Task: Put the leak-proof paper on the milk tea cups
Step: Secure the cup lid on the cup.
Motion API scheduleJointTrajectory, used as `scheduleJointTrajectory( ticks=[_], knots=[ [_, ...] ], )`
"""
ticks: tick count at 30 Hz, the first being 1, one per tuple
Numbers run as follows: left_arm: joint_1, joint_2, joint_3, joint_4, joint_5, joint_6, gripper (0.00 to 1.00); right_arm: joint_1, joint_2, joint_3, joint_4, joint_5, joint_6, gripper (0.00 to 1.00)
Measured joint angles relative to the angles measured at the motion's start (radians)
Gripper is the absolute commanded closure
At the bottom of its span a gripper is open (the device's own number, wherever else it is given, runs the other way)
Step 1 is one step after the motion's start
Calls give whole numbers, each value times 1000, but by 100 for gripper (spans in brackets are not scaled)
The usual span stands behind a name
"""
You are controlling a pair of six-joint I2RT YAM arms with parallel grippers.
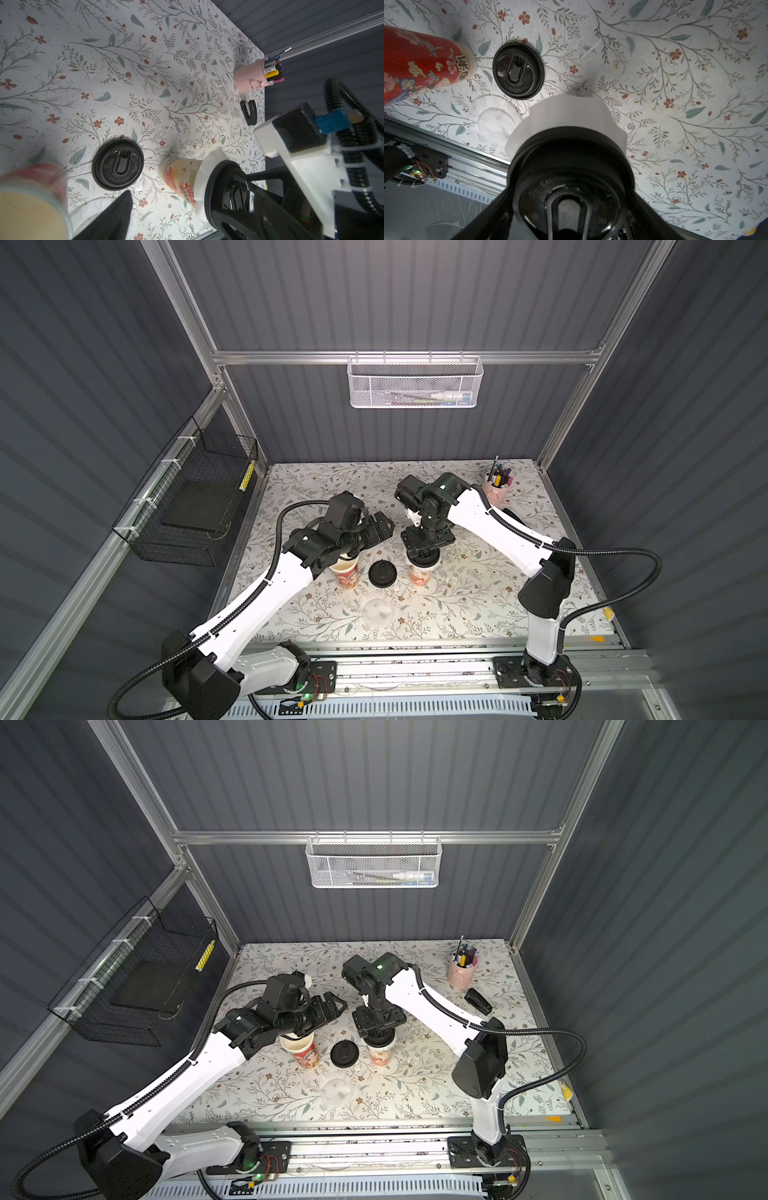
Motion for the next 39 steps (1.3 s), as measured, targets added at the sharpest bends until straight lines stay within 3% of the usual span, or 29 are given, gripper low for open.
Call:
scheduleJointTrajectory(
  ticks=[11, 20, 39],
  knots=[
    [3, 0, -20, 12, 42, 0, 9, 3, -47, -85, 71, -2, -1, 19],
    [3, 31, -44, 47, 143, -7, 9, 3, -128, -211, 180, 3, -32, 19],
    [3, 92, -93, 137, 341, 2, 9, 4, -266, -426, 363, -20, -326, 18]
  ],
)
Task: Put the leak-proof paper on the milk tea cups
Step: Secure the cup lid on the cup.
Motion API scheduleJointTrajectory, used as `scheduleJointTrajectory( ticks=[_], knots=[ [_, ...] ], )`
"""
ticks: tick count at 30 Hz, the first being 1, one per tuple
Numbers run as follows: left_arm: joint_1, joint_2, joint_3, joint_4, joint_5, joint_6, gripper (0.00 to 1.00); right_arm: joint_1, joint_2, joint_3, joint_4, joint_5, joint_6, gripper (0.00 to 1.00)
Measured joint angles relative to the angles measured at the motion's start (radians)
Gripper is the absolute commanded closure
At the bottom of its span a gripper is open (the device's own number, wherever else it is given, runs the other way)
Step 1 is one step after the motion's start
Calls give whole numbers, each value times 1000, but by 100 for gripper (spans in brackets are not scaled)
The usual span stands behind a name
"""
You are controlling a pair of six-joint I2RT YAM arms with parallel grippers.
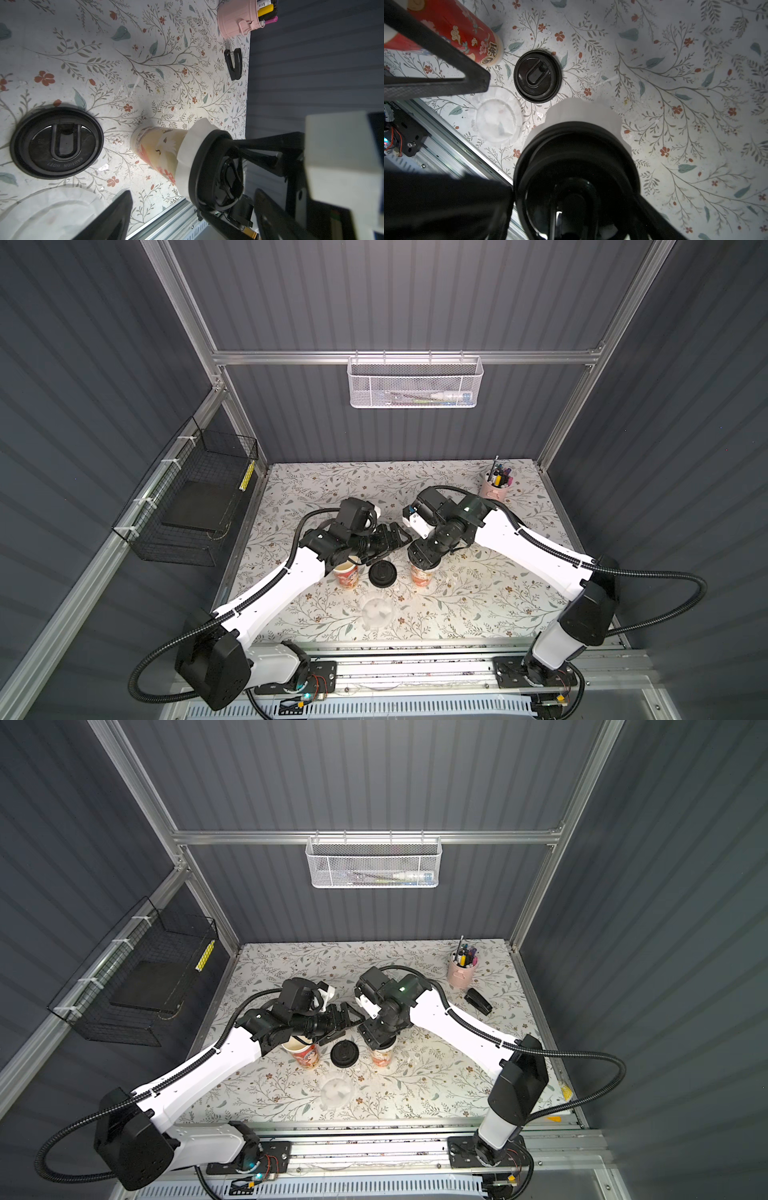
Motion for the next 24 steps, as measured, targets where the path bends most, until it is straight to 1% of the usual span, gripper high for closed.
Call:
scheduleJointTrajectory(
  ticks=[5, 10, 15, 17, 24],
  knots=[
    [0, 0, -36, 29, 28, -2, 9, -1, -10, -19, 21, 2, -55, 19],
    [0, 6, -56, 92, 49, -10, 9, -2, -20, -35, 39, 1, -78, 20],
    [0, 56, -68, 179, 109, -25, 9, -3, -29, -48, 53, -2, -87, 20],
    [0, 76, -71, 200, 135, -29, 11, -5, -32, -52, 57, -4, -88, 20],
    [0, 97, -90, 228, 195, -36, 26, -6, -32, -53, 61, -8, -90, 20]
  ],
)
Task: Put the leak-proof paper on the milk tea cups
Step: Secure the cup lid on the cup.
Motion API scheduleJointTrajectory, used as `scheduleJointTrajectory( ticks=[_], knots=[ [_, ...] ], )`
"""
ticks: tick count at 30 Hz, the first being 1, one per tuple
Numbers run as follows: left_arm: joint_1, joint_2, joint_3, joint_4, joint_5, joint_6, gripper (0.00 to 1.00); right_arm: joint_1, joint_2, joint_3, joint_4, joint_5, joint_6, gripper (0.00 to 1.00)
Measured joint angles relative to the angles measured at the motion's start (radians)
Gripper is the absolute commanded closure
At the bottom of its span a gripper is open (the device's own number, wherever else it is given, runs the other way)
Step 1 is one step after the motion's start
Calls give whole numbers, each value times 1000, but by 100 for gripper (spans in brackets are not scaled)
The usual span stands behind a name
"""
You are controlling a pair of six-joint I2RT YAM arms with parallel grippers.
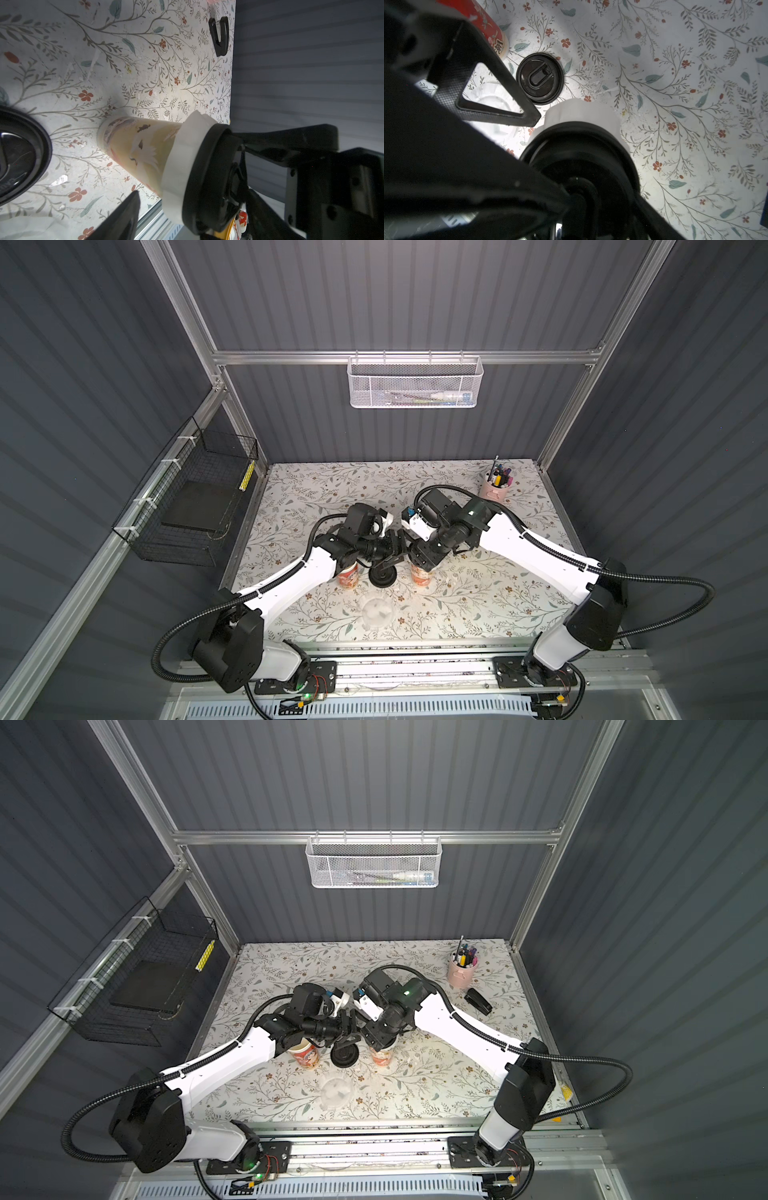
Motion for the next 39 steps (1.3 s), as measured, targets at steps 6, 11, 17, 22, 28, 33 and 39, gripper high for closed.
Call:
scheduleJointTrajectory(
  ticks=[6, 11, 17, 22, 28, 33, 39],
  knots=[
    [0, 19, -13, 14, 34, 2, 36, 0, 0, 0, 3, -2, 0, 20],
    [0, 27, -12, 24, 50, 19, 43, 0, 0, 6, 5, 1, 5, 17],
    [6, 30, -12, 17, 53, 36, 44, 1, 21, 55, -30, 6, 10, 9],
    [6, 32, -12, 17, 51, 41, 44, 0, 40, 100, -74, -5, 21, 5],
    [6, 32, -13, 15, 49, 46, 44, -3, 35, 154, -108, -20, 40, 1],
    [6, 32, -14, 19, 44, 46, 44, -20, -13, 211, -106, -48, 79, 2],
    [6, 37, -13, 19, 43, 46, 44, -117, -170, 150, 2, -106, 261, 13]
  ],
)
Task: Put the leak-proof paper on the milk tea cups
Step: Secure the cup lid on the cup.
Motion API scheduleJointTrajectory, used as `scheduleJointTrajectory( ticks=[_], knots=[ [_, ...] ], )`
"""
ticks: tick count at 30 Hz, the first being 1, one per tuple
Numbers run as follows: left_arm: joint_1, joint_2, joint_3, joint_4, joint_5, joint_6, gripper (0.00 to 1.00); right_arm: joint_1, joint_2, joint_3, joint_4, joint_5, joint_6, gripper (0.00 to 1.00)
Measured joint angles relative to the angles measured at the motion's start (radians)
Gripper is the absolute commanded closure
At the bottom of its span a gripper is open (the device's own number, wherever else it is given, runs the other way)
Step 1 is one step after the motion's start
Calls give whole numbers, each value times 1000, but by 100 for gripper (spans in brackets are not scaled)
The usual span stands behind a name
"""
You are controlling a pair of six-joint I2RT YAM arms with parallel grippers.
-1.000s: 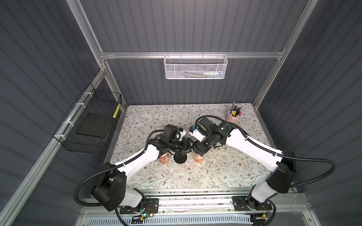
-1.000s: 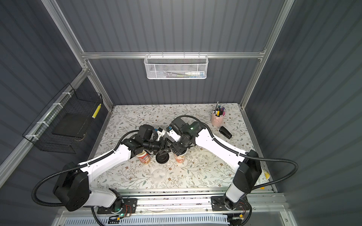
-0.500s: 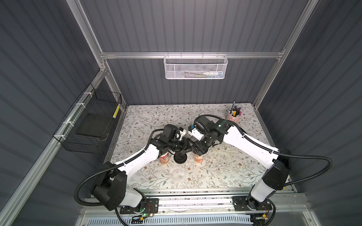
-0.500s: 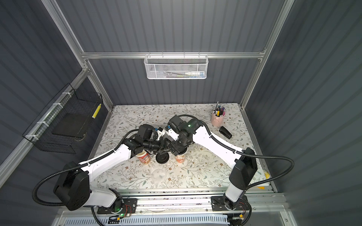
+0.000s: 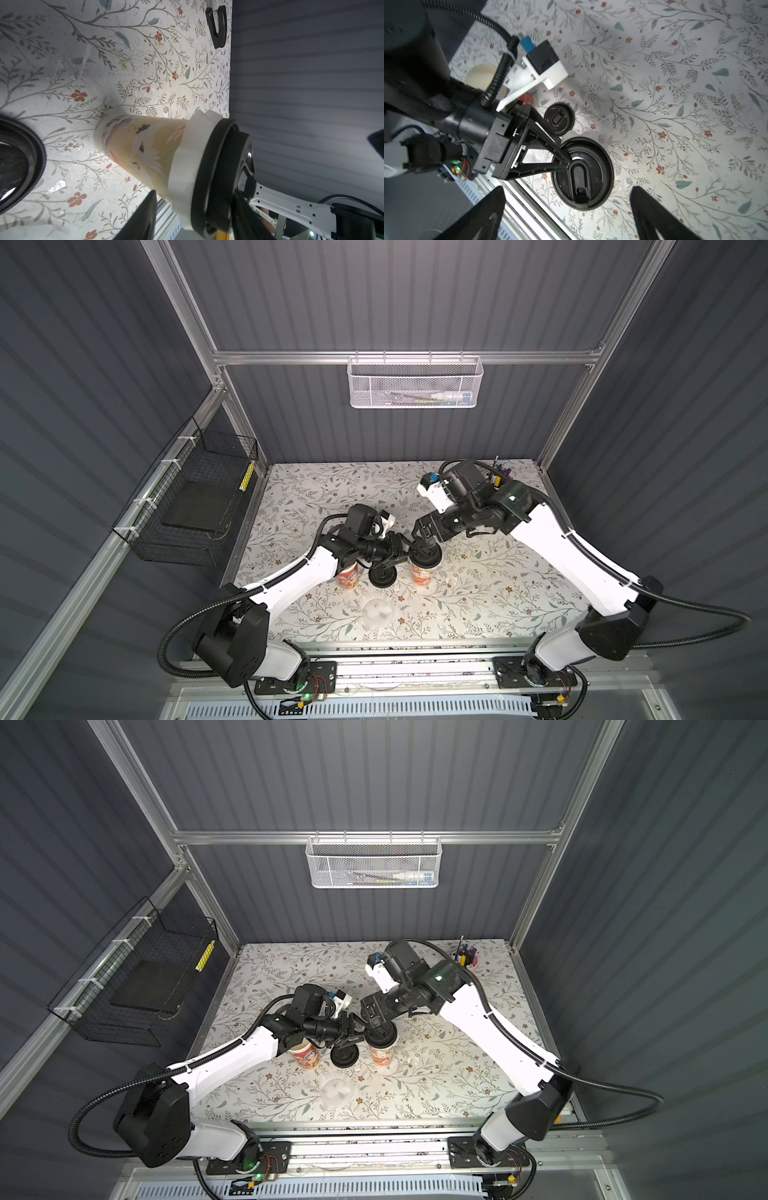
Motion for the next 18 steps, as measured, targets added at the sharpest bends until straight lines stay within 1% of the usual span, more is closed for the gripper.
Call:
scheduleJointTrajectory(
  ticks=[1, 4, 6, 9, 11, 13, 18],
  knots=[
    [0, 0, 0, 0, 0, 0, 44, -24, -46, -49, 27, -10, 44, 16],
    [0, 0, 0, -1, -3, 0, 44, -105, -213, -264, 103, -59, 231, 26],
    [0, 0, 0, -1, -4, 0, 44, -135, -295, -411, 143, -108, 353, 33],
    [0, 0, 0, 0, -4, 0, 44, -137, -330, -571, 203, -185, 485, 38],
    [0, 0, 0, -1, -4, 0, 44, -135, -328, -648, 246, -218, 551, 41],
    [0, 0, 0, -1, -5, 0, 44, -135, -333, -697, 279, -238, 599, 42],
    [0, -1, 0, -1, -8, 0, 44, -137, -344, -726, 367, -275, 662, 43]
  ],
)
